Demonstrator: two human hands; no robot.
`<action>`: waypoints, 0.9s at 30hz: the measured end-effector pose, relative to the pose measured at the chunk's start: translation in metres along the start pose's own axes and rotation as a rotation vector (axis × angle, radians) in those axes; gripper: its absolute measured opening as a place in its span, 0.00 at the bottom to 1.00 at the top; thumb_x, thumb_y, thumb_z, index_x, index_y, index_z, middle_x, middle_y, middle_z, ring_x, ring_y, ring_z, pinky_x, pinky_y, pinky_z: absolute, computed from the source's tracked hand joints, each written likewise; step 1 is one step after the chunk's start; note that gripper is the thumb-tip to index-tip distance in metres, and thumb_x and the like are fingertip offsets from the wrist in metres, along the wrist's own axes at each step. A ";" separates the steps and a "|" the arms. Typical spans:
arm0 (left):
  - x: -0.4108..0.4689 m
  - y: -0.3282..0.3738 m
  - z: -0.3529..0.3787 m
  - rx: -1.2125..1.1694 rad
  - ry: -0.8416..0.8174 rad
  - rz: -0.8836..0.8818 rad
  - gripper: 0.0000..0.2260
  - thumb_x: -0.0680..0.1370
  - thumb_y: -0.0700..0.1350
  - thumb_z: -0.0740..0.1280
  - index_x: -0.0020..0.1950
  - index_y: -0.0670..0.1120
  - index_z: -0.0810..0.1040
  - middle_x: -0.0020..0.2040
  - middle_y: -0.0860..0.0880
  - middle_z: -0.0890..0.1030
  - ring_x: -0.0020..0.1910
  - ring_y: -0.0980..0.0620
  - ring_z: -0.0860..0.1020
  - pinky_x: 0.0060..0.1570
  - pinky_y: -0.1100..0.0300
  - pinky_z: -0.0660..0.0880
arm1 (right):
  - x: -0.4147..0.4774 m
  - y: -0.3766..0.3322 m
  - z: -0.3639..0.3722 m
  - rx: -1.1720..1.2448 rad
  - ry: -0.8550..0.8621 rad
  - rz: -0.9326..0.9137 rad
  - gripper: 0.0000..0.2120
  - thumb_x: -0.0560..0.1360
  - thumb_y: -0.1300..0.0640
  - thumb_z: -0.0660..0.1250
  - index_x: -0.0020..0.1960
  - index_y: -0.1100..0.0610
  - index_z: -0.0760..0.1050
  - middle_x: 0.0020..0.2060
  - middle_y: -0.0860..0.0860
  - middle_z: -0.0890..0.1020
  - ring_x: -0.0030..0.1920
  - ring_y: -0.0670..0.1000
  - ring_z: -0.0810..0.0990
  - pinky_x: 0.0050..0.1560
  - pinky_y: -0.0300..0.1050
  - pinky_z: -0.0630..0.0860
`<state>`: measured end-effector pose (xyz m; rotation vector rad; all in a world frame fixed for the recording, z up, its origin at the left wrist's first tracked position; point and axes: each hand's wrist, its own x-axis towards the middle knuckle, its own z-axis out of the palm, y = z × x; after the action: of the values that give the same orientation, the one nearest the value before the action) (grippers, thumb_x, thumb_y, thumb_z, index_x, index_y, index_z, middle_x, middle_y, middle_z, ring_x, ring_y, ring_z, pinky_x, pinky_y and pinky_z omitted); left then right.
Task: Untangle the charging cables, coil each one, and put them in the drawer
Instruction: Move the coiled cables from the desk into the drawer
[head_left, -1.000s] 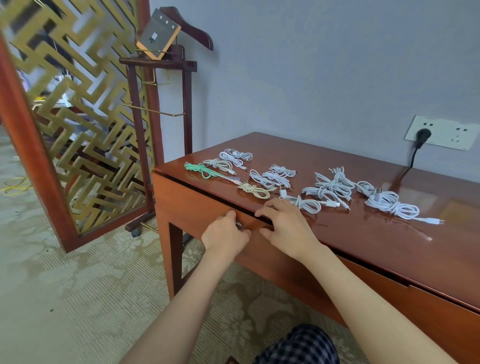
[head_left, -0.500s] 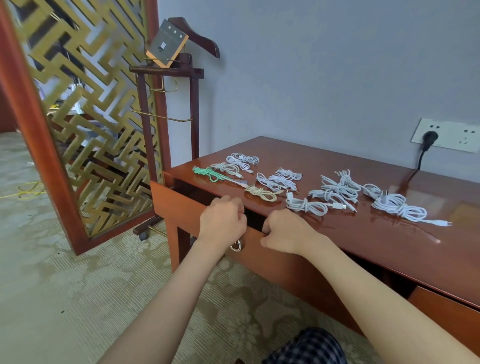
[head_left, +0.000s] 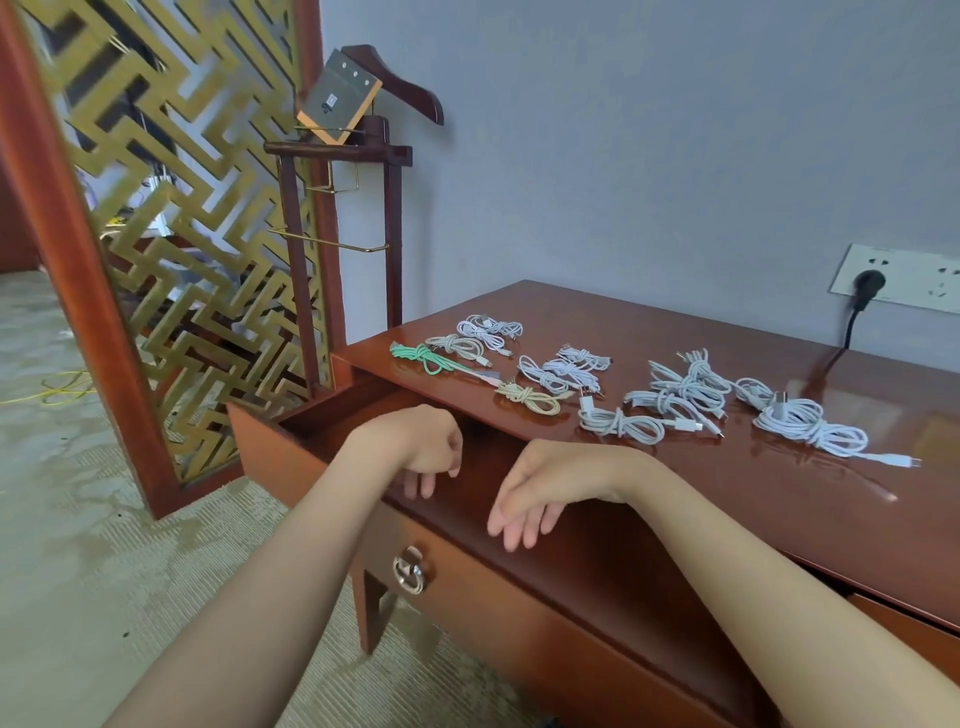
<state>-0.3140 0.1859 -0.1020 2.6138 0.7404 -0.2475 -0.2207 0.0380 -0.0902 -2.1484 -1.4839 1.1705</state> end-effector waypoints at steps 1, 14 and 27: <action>0.003 -0.001 -0.005 0.021 0.037 0.010 0.09 0.77 0.42 0.58 0.47 0.47 0.78 0.33 0.48 0.82 0.27 0.52 0.78 0.36 0.62 0.75 | 0.002 0.000 -0.003 0.030 0.068 -0.029 0.09 0.75 0.58 0.65 0.51 0.60 0.81 0.38 0.51 0.83 0.37 0.45 0.80 0.42 0.35 0.76; 0.084 -0.037 -0.042 0.352 0.508 -0.016 0.23 0.79 0.38 0.57 0.74 0.46 0.60 0.73 0.45 0.64 0.70 0.43 0.64 0.65 0.49 0.62 | 0.055 0.017 -0.037 -0.459 0.921 0.057 0.17 0.74 0.63 0.60 0.62 0.59 0.75 0.59 0.58 0.76 0.62 0.59 0.72 0.59 0.48 0.71; 0.100 -0.066 -0.051 0.403 0.445 0.100 0.13 0.76 0.33 0.55 0.55 0.48 0.67 0.54 0.45 0.78 0.54 0.44 0.75 0.49 0.55 0.65 | 0.067 0.017 -0.028 -0.571 0.920 -0.014 0.18 0.75 0.57 0.61 0.64 0.54 0.72 0.55 0.55 0.80 0.59 0.57 0.72 0.59 0.46 0.66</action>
<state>-0.2622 0.3050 -0.1062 3.1290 0.7586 0.2532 -0.1794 0.0956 -0.1139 -2.4462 -1.4225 -0.3433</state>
